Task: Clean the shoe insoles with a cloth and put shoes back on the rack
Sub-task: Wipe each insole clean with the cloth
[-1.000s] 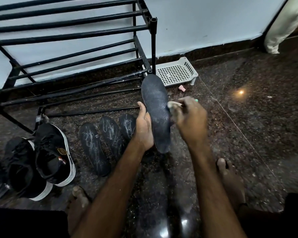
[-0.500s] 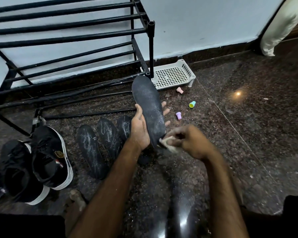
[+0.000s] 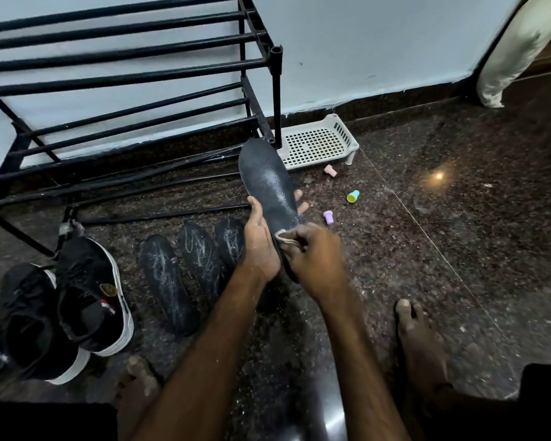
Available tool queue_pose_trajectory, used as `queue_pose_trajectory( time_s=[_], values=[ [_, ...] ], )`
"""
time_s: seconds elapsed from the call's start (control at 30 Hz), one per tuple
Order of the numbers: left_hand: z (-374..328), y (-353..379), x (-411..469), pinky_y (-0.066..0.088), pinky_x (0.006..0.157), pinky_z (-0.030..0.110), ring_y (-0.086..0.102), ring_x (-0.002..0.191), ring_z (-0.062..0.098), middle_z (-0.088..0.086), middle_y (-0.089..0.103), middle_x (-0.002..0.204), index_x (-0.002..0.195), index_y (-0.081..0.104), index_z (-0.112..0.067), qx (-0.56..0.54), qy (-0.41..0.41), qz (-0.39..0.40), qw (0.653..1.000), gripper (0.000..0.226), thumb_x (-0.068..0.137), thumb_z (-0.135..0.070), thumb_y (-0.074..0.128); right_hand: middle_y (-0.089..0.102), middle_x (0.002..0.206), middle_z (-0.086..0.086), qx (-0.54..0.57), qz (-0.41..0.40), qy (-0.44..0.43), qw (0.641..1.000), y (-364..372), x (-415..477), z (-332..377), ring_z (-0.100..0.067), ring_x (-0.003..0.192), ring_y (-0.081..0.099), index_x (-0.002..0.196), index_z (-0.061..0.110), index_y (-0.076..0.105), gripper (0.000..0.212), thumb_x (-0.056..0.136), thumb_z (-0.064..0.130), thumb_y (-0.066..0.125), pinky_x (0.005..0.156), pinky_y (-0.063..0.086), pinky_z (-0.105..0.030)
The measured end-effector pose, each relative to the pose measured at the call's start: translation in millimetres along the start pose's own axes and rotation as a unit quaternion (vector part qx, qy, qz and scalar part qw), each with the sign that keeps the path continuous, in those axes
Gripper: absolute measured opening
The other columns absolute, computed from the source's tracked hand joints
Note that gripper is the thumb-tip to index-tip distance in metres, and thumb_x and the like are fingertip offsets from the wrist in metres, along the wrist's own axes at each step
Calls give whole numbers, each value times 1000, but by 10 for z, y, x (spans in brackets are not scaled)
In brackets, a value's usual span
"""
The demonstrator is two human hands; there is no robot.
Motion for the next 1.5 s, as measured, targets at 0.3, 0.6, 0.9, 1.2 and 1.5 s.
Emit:
queue_pose_trajectory(
  time_s=[0.3,0.6,0.9,1.2,1.5],
  values=[
    [-44,119,-25,40,106,47,51,131,30,7,67,120,101,74,-14,-36,21,1,999,73,100,-61,18,72,94,-5,-49,-45,70,995,-25,9,-72,-19,86,68,94,11,75,17,83,3,65,85,52,-26],
    [-57,128,-36,40,108,45,49,133,27,7,68,120,110,69,-10,-45,31,17,998,73,100,-62,18,69,96,-4,-41,-70,92,992,-8,84,-68,-17,87,65,97,10,72,16,84,2,66,83,47,-14],
    [-133,47,32,35,112,49,51,132,28,8,61,134,133,55,-8,-47,70,12,996,75,99,-63,16,70,96,0,-1,-66,96,993,38,141,12,-12,86,63,97,13,74,15,86,6,67,71,38,-6],
    [-176,79,25,53,89,38,59,118,24,7,66,122,125,59,-8,-60,85,2,995,74,100,-62,16,71,91,-3,20,-74,84,994,81,176,53,-16,85,65,92,10,74,11,84,5,67,79,37,-1],
    [-143,30,42,29,115,53,51,132,25,9,53,144,141,49,-9,-31,57,10,998,85,95,-70,12,73,89,6,102,-106,155,977,-59,64,-21,-4,75,66,99,17,74,12,88,16,69,65,51,-13]
  ],
)
Point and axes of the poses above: each hand's wrist, its own x-axis towards the middle knuckle, its own y-axis out of the palm, z = x × y, the point moved 1 cm from there along x, towards the middle knuckle
